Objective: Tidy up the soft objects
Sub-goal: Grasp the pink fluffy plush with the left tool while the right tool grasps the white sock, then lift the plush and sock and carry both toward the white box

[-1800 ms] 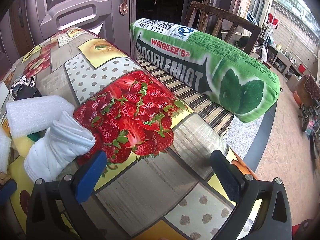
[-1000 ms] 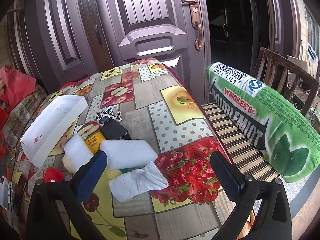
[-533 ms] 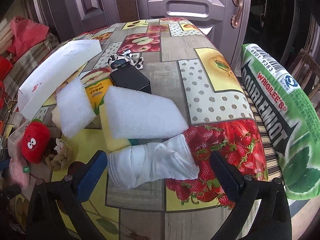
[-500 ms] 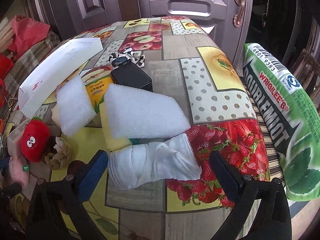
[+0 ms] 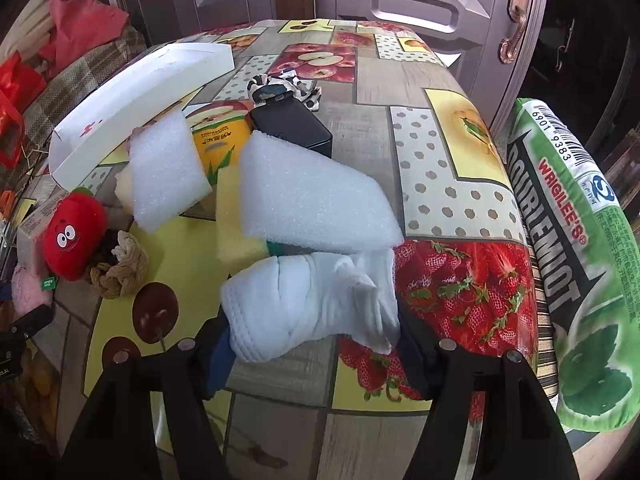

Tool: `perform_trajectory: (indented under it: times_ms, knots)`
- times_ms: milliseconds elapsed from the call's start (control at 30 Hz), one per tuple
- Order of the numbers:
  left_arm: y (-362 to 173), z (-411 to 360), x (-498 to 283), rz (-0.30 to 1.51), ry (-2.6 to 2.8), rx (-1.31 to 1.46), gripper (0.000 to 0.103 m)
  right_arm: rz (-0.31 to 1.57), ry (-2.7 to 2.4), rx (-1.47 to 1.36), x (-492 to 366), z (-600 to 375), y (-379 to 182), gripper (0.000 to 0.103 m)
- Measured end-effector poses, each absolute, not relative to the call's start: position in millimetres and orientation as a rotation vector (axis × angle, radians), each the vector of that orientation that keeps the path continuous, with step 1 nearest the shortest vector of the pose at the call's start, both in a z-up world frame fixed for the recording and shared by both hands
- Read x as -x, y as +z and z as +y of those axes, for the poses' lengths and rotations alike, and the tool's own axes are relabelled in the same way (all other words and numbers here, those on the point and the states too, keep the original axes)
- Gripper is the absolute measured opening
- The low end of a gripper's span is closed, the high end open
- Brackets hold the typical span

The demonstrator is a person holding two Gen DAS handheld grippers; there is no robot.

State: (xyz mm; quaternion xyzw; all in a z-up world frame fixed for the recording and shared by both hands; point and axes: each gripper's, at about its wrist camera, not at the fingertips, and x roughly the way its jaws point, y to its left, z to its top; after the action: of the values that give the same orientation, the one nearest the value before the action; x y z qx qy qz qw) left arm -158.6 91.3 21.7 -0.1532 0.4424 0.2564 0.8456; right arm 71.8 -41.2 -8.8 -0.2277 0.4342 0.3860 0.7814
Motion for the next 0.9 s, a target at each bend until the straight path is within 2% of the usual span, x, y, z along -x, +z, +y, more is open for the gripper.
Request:
perform_trajectory:
  times_ms: [900]
  knots:
    - [89.6, 121.5, 185.5, 0.841, 0.567, 0.223, 0.068, 0.741, 0.922, 0.112, -38.2, -33.8, 101.0, 0.069]
